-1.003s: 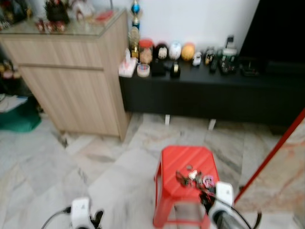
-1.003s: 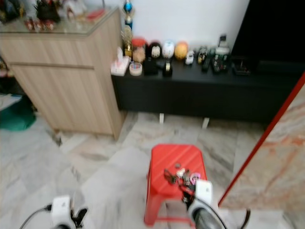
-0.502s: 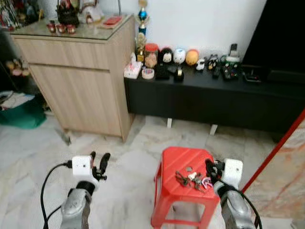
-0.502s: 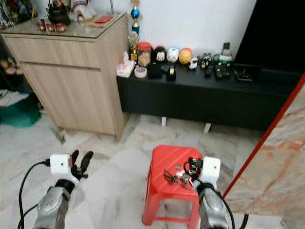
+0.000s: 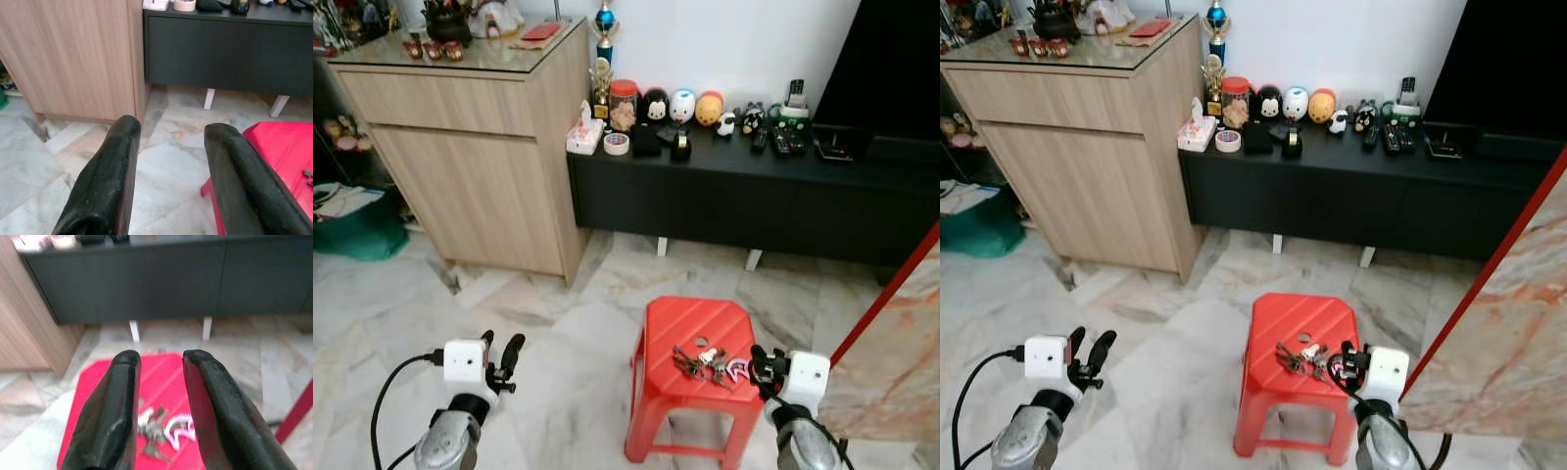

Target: Hang keys on a hook

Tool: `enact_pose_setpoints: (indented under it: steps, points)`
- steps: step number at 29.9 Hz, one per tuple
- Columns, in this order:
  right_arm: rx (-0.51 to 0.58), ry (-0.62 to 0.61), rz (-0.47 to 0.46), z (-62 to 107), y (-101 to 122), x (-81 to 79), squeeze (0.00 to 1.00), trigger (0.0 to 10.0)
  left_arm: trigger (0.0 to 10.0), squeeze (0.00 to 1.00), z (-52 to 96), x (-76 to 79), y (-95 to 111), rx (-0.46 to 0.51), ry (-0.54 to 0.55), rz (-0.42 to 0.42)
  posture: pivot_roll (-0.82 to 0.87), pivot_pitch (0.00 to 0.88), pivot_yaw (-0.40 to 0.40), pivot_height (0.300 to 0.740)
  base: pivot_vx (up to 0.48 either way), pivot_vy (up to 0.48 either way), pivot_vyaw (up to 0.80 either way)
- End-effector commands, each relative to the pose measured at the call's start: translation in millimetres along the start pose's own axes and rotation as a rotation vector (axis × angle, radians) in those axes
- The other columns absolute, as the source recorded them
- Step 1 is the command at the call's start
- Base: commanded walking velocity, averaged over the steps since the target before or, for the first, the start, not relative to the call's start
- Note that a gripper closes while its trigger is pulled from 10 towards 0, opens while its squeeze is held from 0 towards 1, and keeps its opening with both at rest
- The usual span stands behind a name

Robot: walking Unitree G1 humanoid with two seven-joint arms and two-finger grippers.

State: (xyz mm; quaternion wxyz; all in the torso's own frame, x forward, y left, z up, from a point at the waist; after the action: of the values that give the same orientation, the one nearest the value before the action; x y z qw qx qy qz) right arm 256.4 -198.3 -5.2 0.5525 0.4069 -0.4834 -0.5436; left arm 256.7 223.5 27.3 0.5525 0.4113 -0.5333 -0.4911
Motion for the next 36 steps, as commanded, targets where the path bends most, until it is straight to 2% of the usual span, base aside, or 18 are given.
enact_pose_setpoints:
  steps: [1,7,17,25,29,36]
  points:
    - [0.021,0.012,0.015,1.3,3.4,0.9,0.00,10.0,10.0,0.00,-3.5,11.1,1.4,-0.013,-0.060,-0.020,0.02,0.000,0.004,0.723,0.000,0.000,0.00]
    - [-0.005,0.010,0.011,4.9,-2.3,0.0,0.00,10.0,10.0,0.00,-5.1,14.5,-4.2,-0.050,-0.057,-0.020,0.04,0.000,0.004,0.723,0.000,0.000,0.00]
    - [-0.023,0.014,-0.002,3.1,-1.3,-5.8,0.00,10.0,10.0,0.00,-5.7,9.9,0.0,-0.036,-0.016,-0.010,0.04,0.000,-0.003,0.723,0.000,0.298,0.00]
    - [-0.042,0.015,-0.013,7.8,-5.2,-7.9,0.00,10.0,10.0,0.00,-2.6,9.3,0.5,-0.039,-0.020,-0.017,0.03,0.000,0.007,0.723,0.000,0.000,0.00]
    - [-0.062,0.018,-0.021,8.5,-8.7,-10.0,0.00,10.0,10.0,0.00,-4.9,15.2,0.6,-0.040,-0.049,-0.022,0.04,0.000,0.004,0.723,0.000,0.000,0.00]
    - [-0.071,0.029,-0.025,9.0,-9.6,-12.1,0.00,10.0,10.0,0.00,-4.2,11.8,4.1,-0.027,-0.016,-0.002,0.06,0.000,-0.006,0.723,0.000,0.000,0.00]
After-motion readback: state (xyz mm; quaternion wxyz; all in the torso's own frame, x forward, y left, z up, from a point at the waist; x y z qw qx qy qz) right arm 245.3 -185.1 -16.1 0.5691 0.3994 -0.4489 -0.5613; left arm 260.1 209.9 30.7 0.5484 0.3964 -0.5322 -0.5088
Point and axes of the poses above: a point about 5 cm out from each wrist's last joint towards the gripper, its own z axis pointing back from the gripper into the wrist, its own y axis along the axis of the wrist's last joint, x = y × z, the point moved 1 cm from there along -z, pointing out of the wrist towards the gripper, and after that the axes turned 12 degrees about z, right-handed, at the moved point
